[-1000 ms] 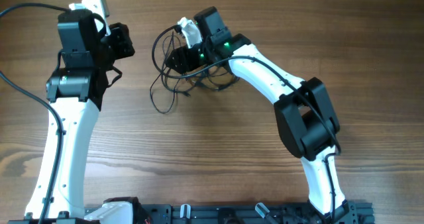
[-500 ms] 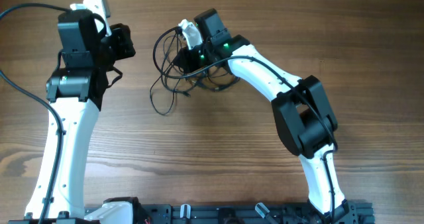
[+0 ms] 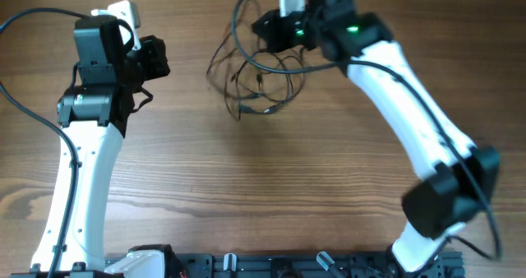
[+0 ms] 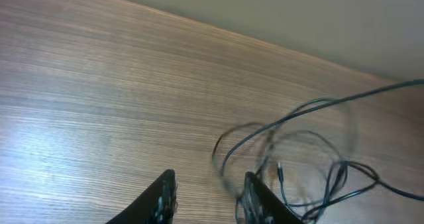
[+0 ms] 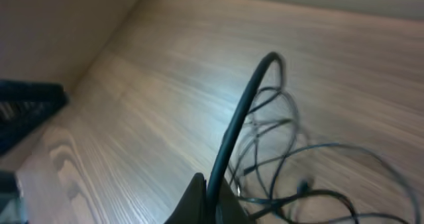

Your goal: Untangle cables

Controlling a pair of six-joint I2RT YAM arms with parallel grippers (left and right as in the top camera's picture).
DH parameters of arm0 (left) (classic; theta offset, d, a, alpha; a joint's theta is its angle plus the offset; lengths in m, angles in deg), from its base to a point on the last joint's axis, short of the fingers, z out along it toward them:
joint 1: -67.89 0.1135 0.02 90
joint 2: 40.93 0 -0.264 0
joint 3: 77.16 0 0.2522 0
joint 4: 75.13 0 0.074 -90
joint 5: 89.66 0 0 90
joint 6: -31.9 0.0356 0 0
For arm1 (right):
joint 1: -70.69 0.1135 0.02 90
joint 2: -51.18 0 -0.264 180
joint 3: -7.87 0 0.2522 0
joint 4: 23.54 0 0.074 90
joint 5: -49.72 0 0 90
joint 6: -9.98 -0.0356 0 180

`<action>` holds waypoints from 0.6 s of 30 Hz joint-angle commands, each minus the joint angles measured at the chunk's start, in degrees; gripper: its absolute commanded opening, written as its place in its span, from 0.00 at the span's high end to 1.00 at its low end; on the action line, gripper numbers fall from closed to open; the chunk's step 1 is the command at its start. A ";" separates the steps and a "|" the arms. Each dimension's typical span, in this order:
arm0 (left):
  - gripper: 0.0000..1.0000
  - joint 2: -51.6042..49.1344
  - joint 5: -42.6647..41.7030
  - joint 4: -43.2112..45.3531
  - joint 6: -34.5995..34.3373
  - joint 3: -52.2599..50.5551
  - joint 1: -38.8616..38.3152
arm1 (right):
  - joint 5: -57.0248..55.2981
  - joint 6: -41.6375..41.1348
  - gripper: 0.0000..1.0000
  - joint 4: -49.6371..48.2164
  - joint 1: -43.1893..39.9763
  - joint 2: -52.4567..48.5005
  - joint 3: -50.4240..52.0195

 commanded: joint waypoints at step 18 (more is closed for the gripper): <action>0.64 -4.74 -9.27 -0.52 -0.28 0.26 -1.84 | -26.71 3.13 0.96 41.99 0.42 4.46 -50.95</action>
